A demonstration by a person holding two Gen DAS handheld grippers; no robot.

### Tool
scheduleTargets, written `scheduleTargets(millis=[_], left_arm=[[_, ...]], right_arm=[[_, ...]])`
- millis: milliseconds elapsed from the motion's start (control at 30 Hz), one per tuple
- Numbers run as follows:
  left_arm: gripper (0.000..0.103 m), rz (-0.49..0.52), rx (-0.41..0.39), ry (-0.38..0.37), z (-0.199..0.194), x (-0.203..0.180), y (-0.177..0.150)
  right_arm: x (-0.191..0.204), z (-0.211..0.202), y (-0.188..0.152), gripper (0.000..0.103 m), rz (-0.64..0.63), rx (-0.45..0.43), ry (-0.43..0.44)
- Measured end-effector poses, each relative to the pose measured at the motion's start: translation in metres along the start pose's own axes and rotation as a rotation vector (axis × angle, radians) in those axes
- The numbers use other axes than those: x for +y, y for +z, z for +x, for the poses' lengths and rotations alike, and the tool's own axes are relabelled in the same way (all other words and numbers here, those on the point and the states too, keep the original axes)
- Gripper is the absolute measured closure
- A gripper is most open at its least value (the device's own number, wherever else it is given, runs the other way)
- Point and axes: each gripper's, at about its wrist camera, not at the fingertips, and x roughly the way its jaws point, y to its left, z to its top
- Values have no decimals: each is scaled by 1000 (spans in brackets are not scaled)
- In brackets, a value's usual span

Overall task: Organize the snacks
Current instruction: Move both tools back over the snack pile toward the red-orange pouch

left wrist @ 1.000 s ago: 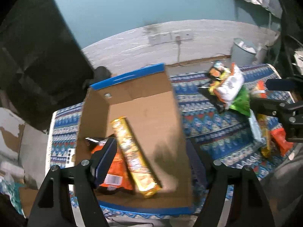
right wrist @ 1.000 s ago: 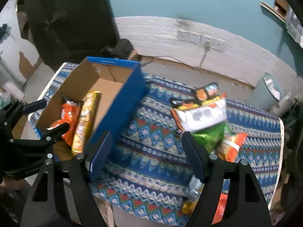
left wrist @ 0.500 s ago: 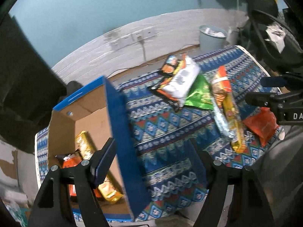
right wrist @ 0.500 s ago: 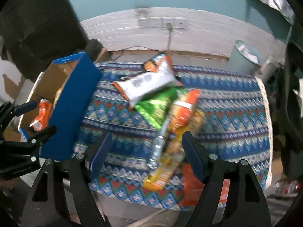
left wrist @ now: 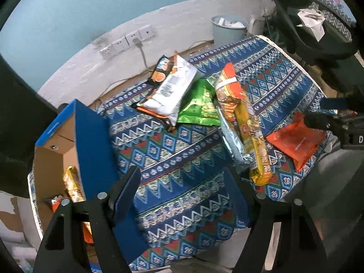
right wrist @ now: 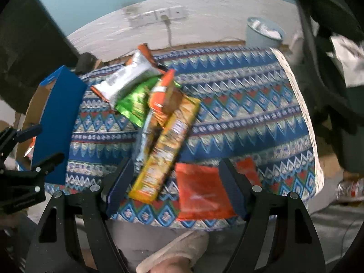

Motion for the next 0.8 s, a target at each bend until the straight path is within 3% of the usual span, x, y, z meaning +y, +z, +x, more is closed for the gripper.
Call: scheduleTargets(millis=[400, 800], left_arm=[[26, 11, 80, -46, 38, -21, 7], [26, 35, 101, -51, 51, -36, 18]], right_arm=[[-56, 29, -37, 26, 148, 102, -1], [-69, 54, -55, 26, 232, 180, 33]])
